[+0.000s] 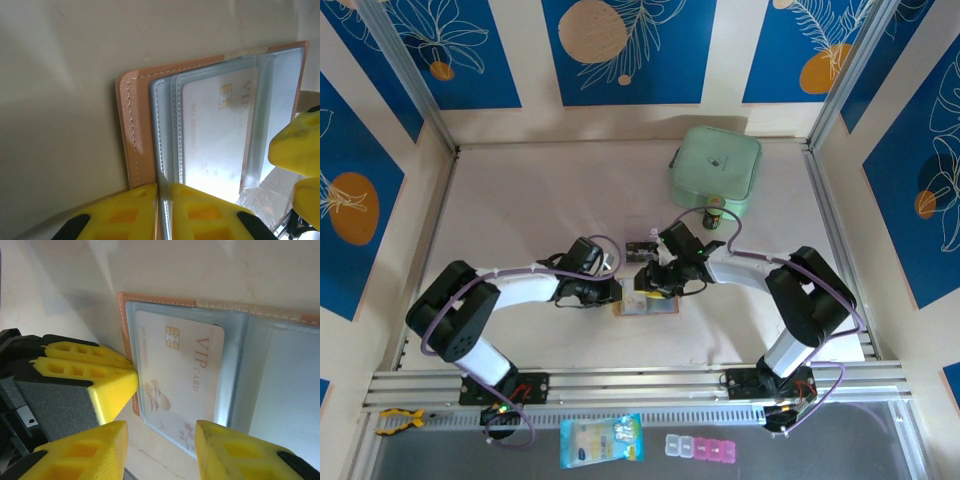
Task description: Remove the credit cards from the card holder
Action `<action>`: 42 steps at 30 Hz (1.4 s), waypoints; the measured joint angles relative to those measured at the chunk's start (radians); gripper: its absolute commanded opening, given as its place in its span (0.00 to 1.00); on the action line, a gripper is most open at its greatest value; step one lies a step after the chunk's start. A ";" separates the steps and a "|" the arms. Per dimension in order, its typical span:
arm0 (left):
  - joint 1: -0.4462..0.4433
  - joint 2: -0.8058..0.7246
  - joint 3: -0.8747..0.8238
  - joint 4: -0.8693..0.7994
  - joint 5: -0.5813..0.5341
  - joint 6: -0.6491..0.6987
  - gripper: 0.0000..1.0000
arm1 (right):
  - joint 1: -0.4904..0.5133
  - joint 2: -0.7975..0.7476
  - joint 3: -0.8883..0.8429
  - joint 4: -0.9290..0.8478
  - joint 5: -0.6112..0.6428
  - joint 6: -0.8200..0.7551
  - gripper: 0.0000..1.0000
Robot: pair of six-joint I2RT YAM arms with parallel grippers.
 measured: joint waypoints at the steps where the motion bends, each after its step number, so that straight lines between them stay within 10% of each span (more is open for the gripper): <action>1: 0.000 -0.004 0.000 -0.007 0.000 0.000 0.16 | 0.000 0.002 0.003 -0.002 0.001 -0.003 0.39; 42: 0.000 0.046 0.042 0.012 0.024 -0.003 0.17 | 0.016 0.073 0.062 -0.087 0.051 -0.102 0.34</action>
